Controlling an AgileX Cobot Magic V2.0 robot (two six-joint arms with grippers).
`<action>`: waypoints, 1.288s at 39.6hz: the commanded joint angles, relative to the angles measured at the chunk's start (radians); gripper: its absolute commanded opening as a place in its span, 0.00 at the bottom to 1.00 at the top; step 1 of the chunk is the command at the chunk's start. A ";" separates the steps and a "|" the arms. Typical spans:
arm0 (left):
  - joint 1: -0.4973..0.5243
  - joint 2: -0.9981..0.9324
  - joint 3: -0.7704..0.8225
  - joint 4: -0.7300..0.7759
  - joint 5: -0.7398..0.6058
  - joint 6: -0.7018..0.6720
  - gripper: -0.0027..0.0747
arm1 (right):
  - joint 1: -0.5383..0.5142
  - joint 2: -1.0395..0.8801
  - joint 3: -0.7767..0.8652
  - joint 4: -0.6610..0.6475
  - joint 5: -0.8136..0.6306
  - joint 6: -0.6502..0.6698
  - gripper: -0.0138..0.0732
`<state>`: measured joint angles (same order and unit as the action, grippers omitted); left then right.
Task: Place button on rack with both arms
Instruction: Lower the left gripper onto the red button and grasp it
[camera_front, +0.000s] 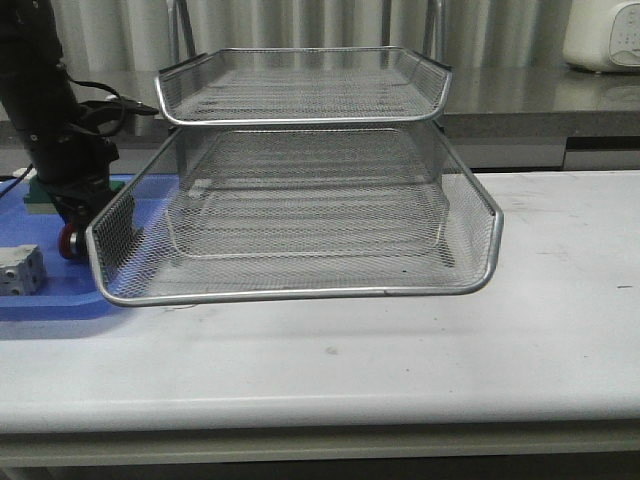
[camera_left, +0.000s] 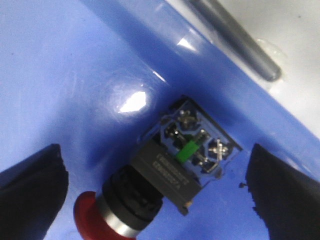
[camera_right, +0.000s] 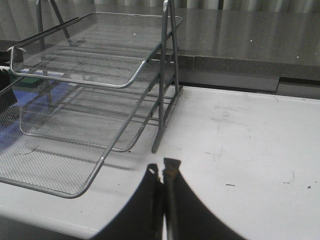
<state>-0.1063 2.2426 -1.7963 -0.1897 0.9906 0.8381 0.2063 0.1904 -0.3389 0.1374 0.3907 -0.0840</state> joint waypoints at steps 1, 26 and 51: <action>-0.004 -0.053 -0.031 -0.019 -0.021 0.002 0.91 | 0.002 0.011 -0.025 0.004 -0.084 0.001 0.09; -0.004 -0.042 -0.031 -0.012 -0.075 0.012 0.45 | 0.002 0.011 -0.025 0.004 -0.084 0.001 0.09; 0.107 -0.077 -0.208 -0.020 0.135 -0.067 0.27 | 0.002 0.011 -0.025 0.004 -0.084 0.001 0.09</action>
<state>-0.0295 2.2571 -1.9492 -0.1888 1.0840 0.8020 0.2063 0.1904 -0.3389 0.1374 0.3907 -0.0840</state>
